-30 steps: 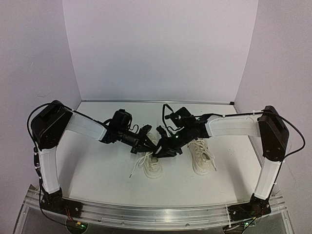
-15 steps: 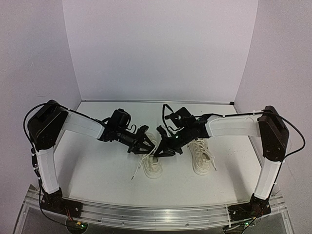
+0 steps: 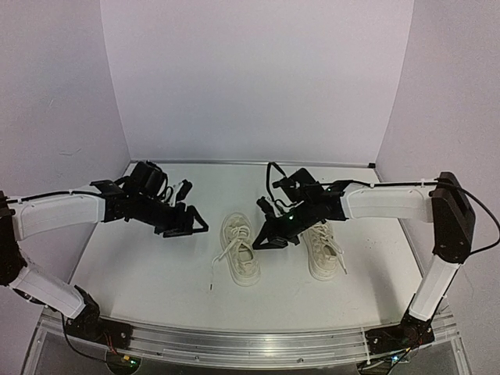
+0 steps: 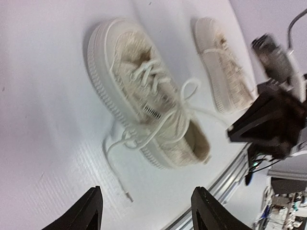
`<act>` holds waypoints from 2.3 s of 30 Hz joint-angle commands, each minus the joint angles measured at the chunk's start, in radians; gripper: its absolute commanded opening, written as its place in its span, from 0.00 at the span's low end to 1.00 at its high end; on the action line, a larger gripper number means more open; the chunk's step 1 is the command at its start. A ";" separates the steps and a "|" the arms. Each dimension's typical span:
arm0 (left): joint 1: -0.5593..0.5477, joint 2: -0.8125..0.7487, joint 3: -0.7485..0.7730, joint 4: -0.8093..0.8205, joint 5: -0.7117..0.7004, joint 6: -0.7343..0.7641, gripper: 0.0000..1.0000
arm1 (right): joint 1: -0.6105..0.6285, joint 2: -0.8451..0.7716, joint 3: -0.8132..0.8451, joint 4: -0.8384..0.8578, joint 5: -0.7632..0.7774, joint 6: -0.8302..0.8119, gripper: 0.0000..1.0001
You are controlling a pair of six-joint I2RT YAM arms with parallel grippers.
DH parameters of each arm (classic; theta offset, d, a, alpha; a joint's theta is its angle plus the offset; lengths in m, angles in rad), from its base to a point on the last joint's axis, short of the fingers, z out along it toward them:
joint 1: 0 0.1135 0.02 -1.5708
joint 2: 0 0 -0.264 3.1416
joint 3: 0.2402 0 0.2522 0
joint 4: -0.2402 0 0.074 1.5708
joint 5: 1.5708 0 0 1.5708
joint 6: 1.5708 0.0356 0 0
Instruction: Tie the shoes
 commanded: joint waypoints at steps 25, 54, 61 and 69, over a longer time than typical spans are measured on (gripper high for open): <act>-0.422 0.471 0.133 -0.258 -0.510 0.032 0.23 | -0.051 0.017 -0.087 -0.034 0.054 -0.085 0.00; -0.113 0.023 0.058 -0.224 -0.464 -0.128 0.00 | -0.168 -0.258 -0.120 -0.150 0.129 -0.058 0.00; 0.009 -0.032 0.083 -0.327 -0.470 -0.109 0.00 | -0.262 -0.352 -0.172 -0.313 0.246 -0.120 0.00; 0.116 -0.053 0.022 -0.412 -0.503 -0.127 0.00 | -0.331 -0.433 -0.260 -0.431 0.385 -0.166 0.00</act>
